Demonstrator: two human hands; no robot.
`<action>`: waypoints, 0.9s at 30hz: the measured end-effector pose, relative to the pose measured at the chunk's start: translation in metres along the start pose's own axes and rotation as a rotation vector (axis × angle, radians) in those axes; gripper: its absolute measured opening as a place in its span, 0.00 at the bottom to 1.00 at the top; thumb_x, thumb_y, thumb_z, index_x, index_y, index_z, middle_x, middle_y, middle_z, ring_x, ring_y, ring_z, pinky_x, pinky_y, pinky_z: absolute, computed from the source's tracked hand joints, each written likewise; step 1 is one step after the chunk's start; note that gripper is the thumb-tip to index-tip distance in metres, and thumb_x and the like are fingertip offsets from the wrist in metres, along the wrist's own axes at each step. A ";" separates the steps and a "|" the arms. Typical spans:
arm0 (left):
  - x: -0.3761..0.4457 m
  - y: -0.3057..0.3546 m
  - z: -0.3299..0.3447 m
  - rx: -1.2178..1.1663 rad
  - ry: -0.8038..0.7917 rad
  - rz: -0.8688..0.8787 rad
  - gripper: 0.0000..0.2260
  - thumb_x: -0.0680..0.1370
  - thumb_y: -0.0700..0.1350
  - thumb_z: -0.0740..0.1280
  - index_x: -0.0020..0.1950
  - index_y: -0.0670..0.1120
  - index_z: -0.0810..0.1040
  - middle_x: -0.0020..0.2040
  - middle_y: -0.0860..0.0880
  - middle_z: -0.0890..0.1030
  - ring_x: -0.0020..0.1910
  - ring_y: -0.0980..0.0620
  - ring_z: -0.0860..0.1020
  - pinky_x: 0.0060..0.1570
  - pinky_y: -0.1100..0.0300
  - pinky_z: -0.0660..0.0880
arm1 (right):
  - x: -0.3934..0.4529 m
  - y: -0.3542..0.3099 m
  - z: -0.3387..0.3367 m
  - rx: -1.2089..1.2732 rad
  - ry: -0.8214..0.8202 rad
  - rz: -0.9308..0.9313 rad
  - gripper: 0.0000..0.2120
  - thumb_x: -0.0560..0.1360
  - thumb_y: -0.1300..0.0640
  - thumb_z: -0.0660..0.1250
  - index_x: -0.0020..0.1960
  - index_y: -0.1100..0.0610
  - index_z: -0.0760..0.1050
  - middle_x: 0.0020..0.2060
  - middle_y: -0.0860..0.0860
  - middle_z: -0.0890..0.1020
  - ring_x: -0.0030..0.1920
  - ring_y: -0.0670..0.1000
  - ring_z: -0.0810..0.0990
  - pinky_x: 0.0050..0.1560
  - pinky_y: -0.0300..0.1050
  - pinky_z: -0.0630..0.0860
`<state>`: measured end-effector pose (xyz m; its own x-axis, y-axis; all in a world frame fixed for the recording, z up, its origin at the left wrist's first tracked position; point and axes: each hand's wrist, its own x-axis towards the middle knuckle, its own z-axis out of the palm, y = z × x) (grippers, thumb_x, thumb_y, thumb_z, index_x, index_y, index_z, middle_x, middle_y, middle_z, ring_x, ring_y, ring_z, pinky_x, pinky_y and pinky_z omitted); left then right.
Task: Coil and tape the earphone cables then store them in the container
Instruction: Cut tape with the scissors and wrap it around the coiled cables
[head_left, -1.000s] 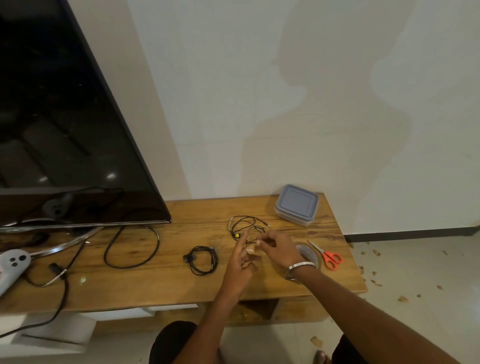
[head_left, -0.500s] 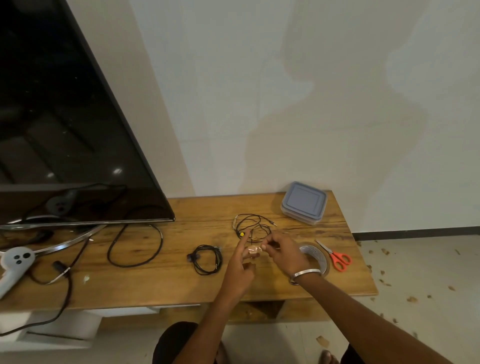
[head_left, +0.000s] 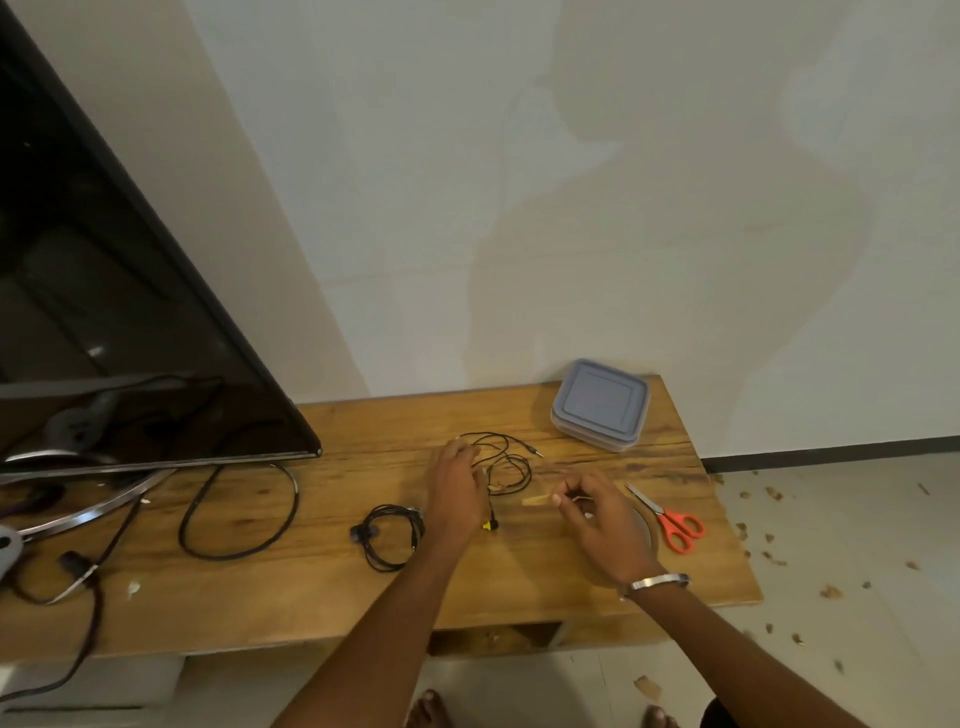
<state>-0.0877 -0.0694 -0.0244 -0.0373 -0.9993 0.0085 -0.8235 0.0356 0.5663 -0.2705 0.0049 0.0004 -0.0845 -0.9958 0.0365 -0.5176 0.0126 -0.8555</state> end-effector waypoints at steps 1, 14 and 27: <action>0.009 0.001 0.004 0.036 -0.008 0.012 0.15 0.78 0.42 0.64 0.65 0.44 0.76 0.63 0.49 0.75 0.64 0.49 0.70 0.66 0.58 0.65 | 0.000 0.003 -0.001 0.002 0.001 -0.013 0.03 0.75 0.57 0.68 0.45 0.49 0.76 0.46 0.43 0.77 0.46 0.41 0.77 0.44 0.29 0.74; 0.037 0.011 0.032 0.476 -0.164 0.017 0.09 0.80 0.48 0.64 0.57 0.46 0.78 0.59 0.46 0.79 0.63 0.47 0.73 0.63 0.50 0.66 | 0.001 0.013 0.002 0.106 0.016 -0.095 0.04 0.74 0.59 0.69 0.44 0.51 0.77 0.45 0.45 0.77 0.47 0.43 0.77 0.45 0.31 0.75; 0.043 0.005 -0.016 0.129 -0.299 0.086 0.01 0.83 0.42 0.55 0.53 0.45 0.65 0.35 0.48 0.73 0.30 0.53 0.68 0.31 0.57 0.65 | -0.005 0.013 -0.003 0.129 0.037 0.007 0.04 0.74 0.58 0.68 0.44 0.49 0.76 0.45 0.44 0.77 0.46 0.42 0.77 0.45 0.36 0.77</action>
<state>-0.0841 -0.1120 -0.0084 -0.2586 -0.9448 -0.2010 -0.8744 0.1405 0.4644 -0.2798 0.0107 -0.0095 -0.1206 -0.9916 0.0471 -0.4029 0.0055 -0.9152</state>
